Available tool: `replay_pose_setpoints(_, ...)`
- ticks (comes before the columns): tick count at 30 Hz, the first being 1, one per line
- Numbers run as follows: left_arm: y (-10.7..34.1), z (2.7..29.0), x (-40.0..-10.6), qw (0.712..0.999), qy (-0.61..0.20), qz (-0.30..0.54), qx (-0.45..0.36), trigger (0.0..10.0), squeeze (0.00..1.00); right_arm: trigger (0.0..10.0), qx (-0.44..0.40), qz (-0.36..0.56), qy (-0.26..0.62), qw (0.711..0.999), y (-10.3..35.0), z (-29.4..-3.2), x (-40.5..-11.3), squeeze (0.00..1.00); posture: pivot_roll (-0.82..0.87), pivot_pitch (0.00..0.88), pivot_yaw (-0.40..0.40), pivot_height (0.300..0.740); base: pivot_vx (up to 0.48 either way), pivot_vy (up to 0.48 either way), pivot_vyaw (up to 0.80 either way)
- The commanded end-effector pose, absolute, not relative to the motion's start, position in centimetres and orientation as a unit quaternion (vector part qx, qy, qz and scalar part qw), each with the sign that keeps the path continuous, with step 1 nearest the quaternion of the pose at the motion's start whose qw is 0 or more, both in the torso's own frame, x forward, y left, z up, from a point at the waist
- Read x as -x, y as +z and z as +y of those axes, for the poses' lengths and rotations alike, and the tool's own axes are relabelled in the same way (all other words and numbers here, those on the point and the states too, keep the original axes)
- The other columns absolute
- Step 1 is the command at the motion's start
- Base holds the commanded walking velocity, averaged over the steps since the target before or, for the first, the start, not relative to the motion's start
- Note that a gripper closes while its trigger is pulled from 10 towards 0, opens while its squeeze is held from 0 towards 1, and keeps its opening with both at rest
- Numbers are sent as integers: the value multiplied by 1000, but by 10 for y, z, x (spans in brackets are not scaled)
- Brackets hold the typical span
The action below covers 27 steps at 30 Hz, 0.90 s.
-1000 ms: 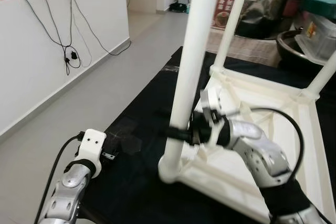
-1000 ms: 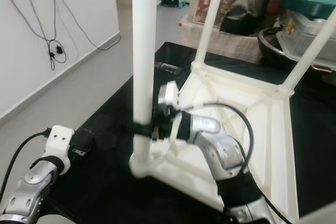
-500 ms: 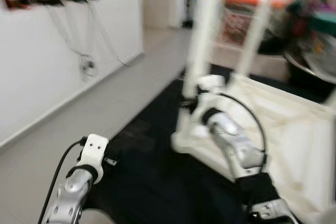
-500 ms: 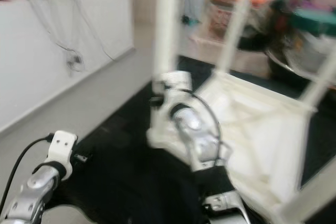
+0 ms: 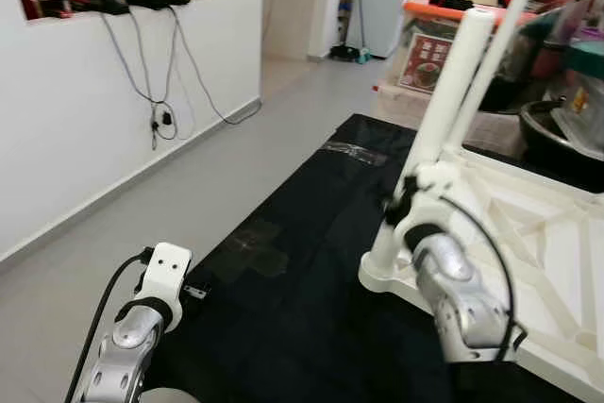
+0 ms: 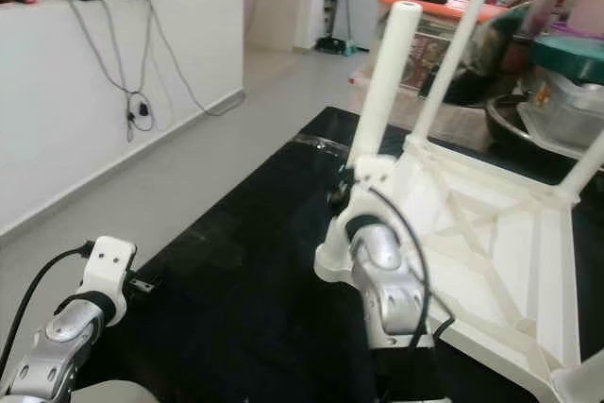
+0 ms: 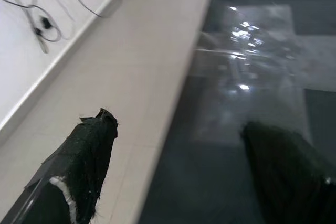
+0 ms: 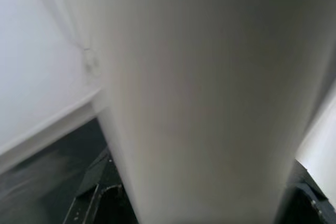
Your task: Building children table
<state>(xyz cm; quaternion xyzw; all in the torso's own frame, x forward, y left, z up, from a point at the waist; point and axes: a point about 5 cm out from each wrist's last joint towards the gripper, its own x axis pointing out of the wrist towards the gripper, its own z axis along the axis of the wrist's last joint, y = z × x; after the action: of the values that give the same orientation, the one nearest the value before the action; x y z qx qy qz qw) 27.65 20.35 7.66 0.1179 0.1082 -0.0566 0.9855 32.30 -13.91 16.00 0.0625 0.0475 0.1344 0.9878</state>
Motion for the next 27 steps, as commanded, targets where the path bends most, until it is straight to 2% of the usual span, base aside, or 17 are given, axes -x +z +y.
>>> replay_pose_setpoints(1,78,202,-280,985,-59,104,-121,10000,0,10000,-87,1,299,950,188,-111,-327,0,104,0,-67,740,0,0,0)
replay_pose_setpoints(3,79,201,-281,986,-60,101,-120,10000,0,10000,-87,-48,454,885,211,-101,-316,0,113,0,-70,740,0,0,0)
replay_pose_setpoints(5,79,201,-281,986,-60,101,-120,10000,0,10000,-87,-48,454,885,211,-101,-316,0,113,0,-70,740,0,0,0)
replay_pose_setpoints(6,80,201,-282,986,-61,100,-121,10000,0,10000,-86,-56,517,850,215,-98,-307,0,113,0,-70,740,0,0,0)
replay_pose_setpoints(9,80,201,-282,986,-59,99,-121,10000,0,10000,-76,-57,571,815,214,-94,-298,0,124,0,-83,740,0,0,0)
replay_pose_setpoints(10,81,202,-281,986,-57,99,-121,10000,0,4706,-80,-56,617,781,212,-89,-288,0,131,0,-85,740,0,0,0)
replay_pose_setpoints(12,81,202,-281,986,-57,99,-121,10000,0,4706,-80,-56,617,781,212,-89,-288,0,131,0,-85,740,0,0,0)
replay_pose_setpoints(13,80,204,-279,986,-55,100,-122,10000,0,863,-81,-54,644,759,208,-87,-279,0,132,0,-84,740,0,0,0)
replay_pose_setpoints(14,78,205,-276,985,-54,104,-123,10000,0,0,-86,-44,657,748,200,-87,-273,0,125,0,-78,740,0,0,0)
replay_pose_setpoints(18,76,204,-275,985,-55,108,-123,10000,0,0,-96,-31,655,749,192,-89,-269,0,115,0,-71,740,0,0,0)
replay_pose_setpoints(20,75,203,-274,985,-58,109,-123,10000,0,0,-108,-18,628,771,185,-93,-271,0,111,0,-65,740,0,0,0)
replay_pose_setpoints(21,75,201,-274,984,-62,109,-123,10000,0,0,-113,22,491,864,169,-98,-298,0,104,0,-61,740,0,0,0)
replay_pose_setpoints(22,75,199,-275,984,-64,109,-123,10000,0,0,-111,53,394,911,157,-104,-315,0,104,0,-61,740,0,0,0)
replay_pose_setpoints(23,75,199,-277,984,-65,108,-123,10000,0,0,-82,117,178,974,133,-130,-337,0,98,0,-57,740,0,0,0)
replay_pose_setpoints(24,75,199,-277,984,-65,108,-123,10000,0,0,-82,117,178,974,133,-130,-337,0,98,0,-57,740,0,0,0)
replay_pose_setpoints(25,77,198,-278,985,-66,106,-123,10000,0,0,-57,159,15,986,114,-157,-339,0,99,0,-56,740,0,0,0)
replay_pose_setpoints(27,78,198,-279,985,-67,105,-123,10000,0,0,-38,174,-78,981,106,-175,-333,0,107,0,-55,740,0,0,0)
